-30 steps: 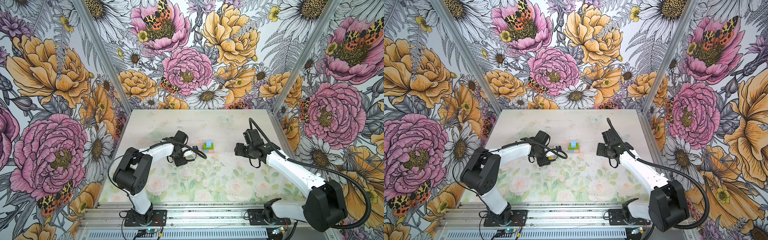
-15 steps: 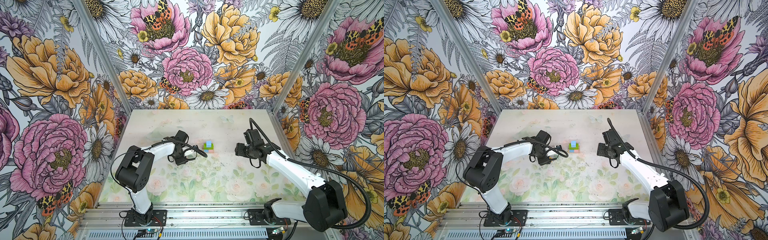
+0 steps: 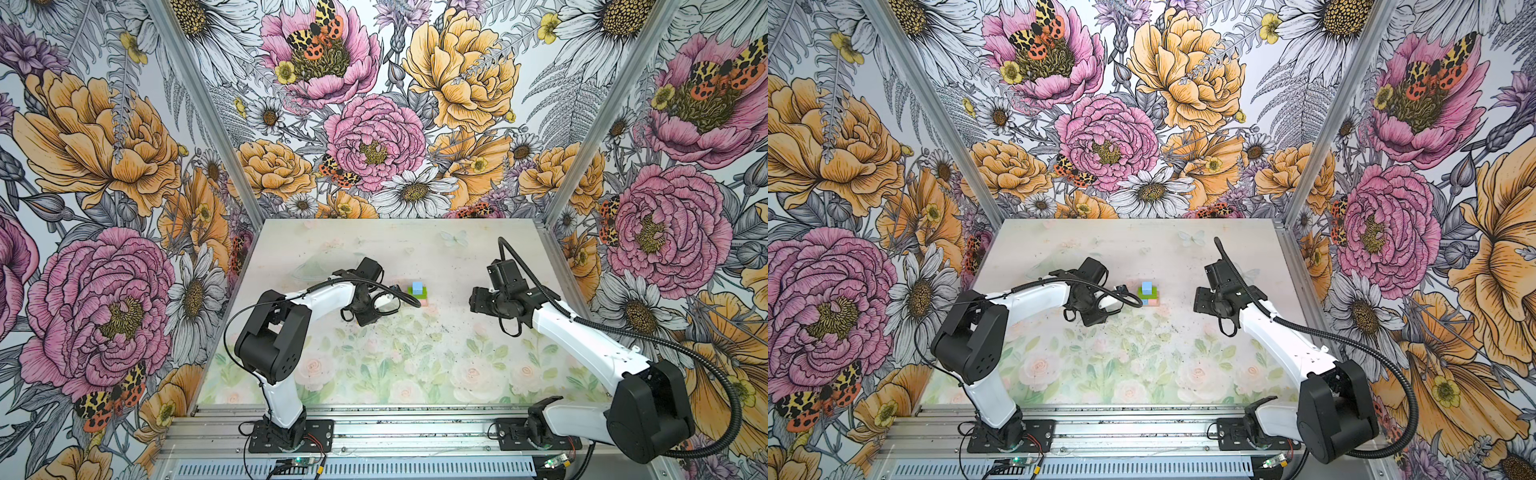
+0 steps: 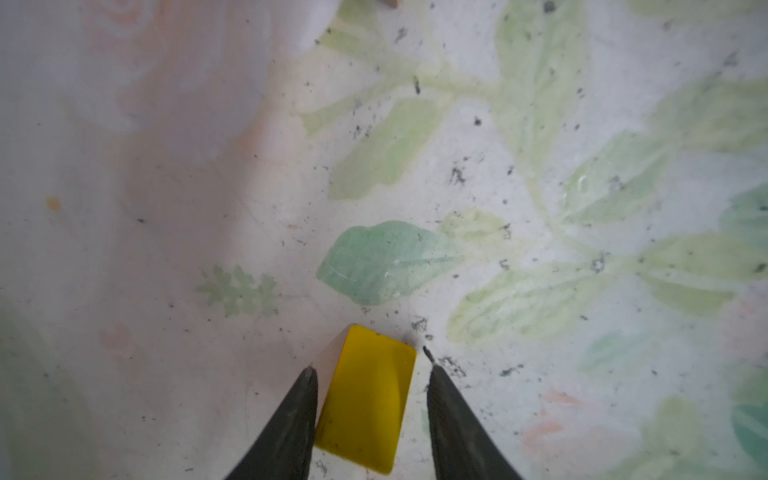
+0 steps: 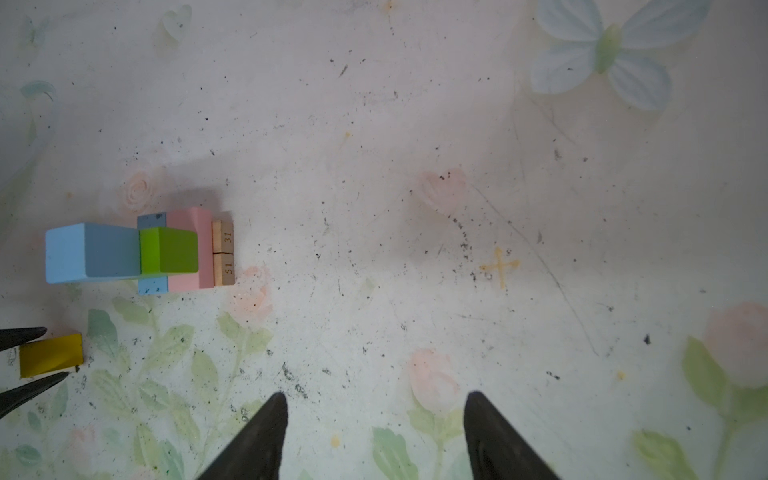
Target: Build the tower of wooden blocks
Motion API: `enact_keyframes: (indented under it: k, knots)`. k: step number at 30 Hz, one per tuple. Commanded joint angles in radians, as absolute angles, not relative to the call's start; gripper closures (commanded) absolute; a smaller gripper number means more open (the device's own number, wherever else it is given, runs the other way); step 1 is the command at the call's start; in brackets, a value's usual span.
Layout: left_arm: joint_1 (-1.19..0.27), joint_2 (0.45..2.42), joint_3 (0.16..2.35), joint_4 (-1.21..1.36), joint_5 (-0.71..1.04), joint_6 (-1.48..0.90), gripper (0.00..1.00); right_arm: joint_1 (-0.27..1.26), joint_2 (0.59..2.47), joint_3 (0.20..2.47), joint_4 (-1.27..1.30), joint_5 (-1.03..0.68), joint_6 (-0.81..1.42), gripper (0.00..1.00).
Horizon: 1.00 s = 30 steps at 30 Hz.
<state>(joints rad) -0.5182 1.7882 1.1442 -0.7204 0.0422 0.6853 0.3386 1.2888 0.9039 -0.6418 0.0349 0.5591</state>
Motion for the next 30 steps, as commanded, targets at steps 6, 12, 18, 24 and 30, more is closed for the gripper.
enact_keyframes:
  k: [6,12,18,24,30]
  knots:
    - [-0.534,1.803,1.200,-0.774,0.018,0.623,0.55,0.331,1.258,0.886,-0.620,0.032,0.558,0.31]
    - [-0.525,1.755,1.204,-0.773,0.003,0.642,0.43,0.331,1.257,0.887,-0.620,0.031,0.558,0.31]
    - [-0.505,1.632,1.141,-0.766,-0.017,0.735,0.34,0.331,1.262,0.887,-0.618,0.031,0.558,0.31]
    - [-0.480,1.551,1.076,-0.762,-0.021,0.795,0.30,0.331,1.277,0.889,-0.606,0.014,0.558,0.31]
    - [-0.503,1.551,1.062,-0.761,-0.025,0.808,0.30,0.331,1.277,0.893,-0.604,0.010,0.558,0.31]
